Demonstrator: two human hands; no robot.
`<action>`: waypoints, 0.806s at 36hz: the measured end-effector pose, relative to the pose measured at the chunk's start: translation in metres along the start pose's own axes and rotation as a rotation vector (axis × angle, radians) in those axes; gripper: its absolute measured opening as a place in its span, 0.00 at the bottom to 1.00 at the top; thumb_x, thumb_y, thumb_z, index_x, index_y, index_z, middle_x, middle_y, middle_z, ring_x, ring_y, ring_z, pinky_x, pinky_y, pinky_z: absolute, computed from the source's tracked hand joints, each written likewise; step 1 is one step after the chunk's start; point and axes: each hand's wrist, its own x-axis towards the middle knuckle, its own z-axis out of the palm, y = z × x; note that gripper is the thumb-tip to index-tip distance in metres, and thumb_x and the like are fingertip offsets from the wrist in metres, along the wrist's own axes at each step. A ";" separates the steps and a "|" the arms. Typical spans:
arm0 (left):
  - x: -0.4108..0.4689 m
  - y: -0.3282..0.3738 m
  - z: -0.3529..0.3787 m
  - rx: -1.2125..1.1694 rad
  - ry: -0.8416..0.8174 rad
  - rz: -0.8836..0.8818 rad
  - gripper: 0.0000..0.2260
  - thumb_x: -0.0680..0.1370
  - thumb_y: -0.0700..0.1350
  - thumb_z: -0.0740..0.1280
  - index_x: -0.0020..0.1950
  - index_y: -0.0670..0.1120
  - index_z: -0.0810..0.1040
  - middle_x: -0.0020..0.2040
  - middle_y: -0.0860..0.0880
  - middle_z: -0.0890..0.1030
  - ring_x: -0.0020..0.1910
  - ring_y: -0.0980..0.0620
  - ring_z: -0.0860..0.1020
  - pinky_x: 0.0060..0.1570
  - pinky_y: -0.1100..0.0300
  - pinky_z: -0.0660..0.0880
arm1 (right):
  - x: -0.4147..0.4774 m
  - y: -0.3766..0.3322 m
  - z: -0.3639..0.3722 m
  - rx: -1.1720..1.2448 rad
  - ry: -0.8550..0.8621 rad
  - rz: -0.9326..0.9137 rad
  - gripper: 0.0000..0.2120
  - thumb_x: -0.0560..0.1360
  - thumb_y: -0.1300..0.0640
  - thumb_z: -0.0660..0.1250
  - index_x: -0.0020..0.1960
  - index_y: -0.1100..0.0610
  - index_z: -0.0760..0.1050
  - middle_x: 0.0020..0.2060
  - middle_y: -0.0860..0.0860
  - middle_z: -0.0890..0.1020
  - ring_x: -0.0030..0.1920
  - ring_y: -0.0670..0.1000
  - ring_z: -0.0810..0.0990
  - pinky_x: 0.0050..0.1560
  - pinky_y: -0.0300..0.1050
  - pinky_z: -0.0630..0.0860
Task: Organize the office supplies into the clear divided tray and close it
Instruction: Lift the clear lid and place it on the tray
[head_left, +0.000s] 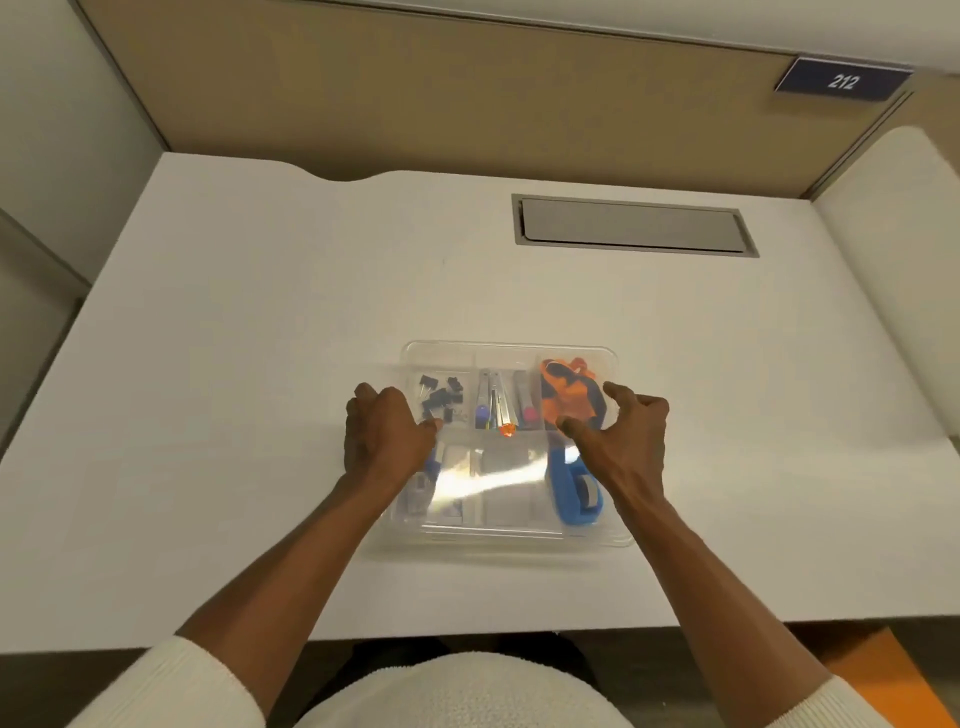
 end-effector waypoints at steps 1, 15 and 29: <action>-0.001 0.001 0.003 0.005 0.006 0.000 0.19 0.76 0.58 0.73 0.48 0.44 0.74 0.60 0.41 0.73 0.60 0.41 0.75 0.52 0.50 0.77 | 0.000 0.004 0.002 -0.021 -0.007 -0.006 0.33 0.66 0.46 0.81 0.67 0.54 0.76 0.55 0.48 0.66 0.57 0.51 0.74 0.51 0.41 0.70; 0.010 0.008 0.017 0.061 0.036 -0.018 0.20 0.75 0.59 0.74 0.50 0.42 0.77 0.61 0.40 0.74 0.59 0.40 0.77 0.51 0.51 0.77 | 0.014 0.026 0.011 -0.167 -0.081 -0.115 0.32 0.69 0.45 0.78 0.70 0.52 0.75 0.65 0.58 0.73 0.65 0.60 0.74 0.61 0.57 0.78; 0.001 -0.031 0.059 0.223 0.151 0.567 0.33 0.85 0.60 0.49 0.84 0.43 0.45 0.84 0.45 0.39 0.83 0.46 0.39 0.80 0.43 0.52 | -0.001 0.068 0.029 -0.351 -0.084 -0.480 0.40 0.82 0.36 0.56 0.84 0.51 0.42 0.84 0.51 0.42 0.84 0.54 0.44 0.78 0.56 0.61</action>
